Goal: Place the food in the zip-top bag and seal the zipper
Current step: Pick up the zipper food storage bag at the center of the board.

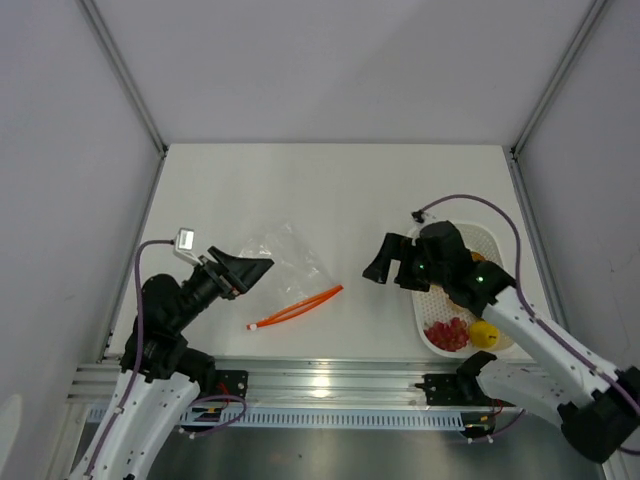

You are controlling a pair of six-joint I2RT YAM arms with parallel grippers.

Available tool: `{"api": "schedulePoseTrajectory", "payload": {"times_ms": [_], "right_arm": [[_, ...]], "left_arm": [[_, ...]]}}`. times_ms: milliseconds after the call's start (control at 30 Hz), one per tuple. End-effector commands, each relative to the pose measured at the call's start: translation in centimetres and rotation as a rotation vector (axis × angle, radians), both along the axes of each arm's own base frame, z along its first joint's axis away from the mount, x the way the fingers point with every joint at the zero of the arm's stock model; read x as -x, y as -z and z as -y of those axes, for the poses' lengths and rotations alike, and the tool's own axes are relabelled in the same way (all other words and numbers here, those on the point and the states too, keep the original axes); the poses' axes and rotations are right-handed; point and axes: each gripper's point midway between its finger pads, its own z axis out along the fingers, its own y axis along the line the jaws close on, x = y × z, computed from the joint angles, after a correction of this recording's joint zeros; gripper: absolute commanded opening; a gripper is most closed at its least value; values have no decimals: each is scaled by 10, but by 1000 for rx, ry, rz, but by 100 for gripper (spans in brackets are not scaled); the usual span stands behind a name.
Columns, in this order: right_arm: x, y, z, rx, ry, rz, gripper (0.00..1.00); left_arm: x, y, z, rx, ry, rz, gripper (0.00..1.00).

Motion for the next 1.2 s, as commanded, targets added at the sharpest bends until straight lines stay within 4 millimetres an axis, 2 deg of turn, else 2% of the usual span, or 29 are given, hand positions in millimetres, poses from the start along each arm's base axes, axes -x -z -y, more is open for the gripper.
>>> {"api": "schedulePoseTrajectory", "payload": {"times_ms": [0, 67, 100, 167, 233, 367, 400, 433, 500, 633, 733, 767, 900, 933, 967, 1000, 1100, 1167], "right_arm": [[-31, -15, -42, -47, -29, 51, 99], [-42, -15, -52, -86, -2, 35, 100], [-46, -9, -59, -85, -10, 10, 99], [-44, -7, -74, -82, -62, 11, 99], [-47, 2, -81, -35, -45, 19, 99], [-24, 13, -118, -191, -96, -17, 99], [-14, 12, -128, -292, -113, -74, 99], [-14, 14, -132, -398, -113, -39, 99], [-11, 15, -135, -502, -78, -44, 99], [-8, 40, -143, -360, -51, -78, 99], [-8, 45, -158, -379, -32, -106, 95], [-9, 54, -159, -369, -5, -118, 93], [-9, 62, -168, -426, 66, -130, 86], [-4, 64, -173, -444, 65, -139, 84], [-6, 56, -178, -509, 84, -138, 81], [-3, 65, -178, -508, 96, -156, 81], [-1, 68, -185, -528, 131, -156, 80], [0, 72, -187, -522, 150, -155, 81]], "left_arm": [[15, -32, 22, -10, 179, 106, 99], [11, -27, 22, -41, 179, 82, 100], [12, -22, 20, -71, 172, 60, 99], [9, -20, 13, -107, 131, 51, 99], [9, -18, 7, -151, 107, 47, 99], [6, -15, -7, -193, 23, 42, 97], [7, -17, -8, -191, 19, 60, 97], [9, -19, -8, -187, 22, 74, 97], [13, -25, -6, -167, 36, 108, 95], [17, -33, -3, -148, 54, 146, 93], [18, -27, -1, -154, 69, 126, 92], [18, -27, -1, -153, 72, 124, 93], [23, -25, 3, -155, 106, 121, 92], [25, -28, 2, -157, 109, 129, 92], [26, -27, 2, -163, 110, 128, 92], [27, -24, 2, -172, 112, 116, 92], [31, -31, 1, -186, 123, 132, 91], [33, -27, 3, -195, 141, 119, 90]]}}
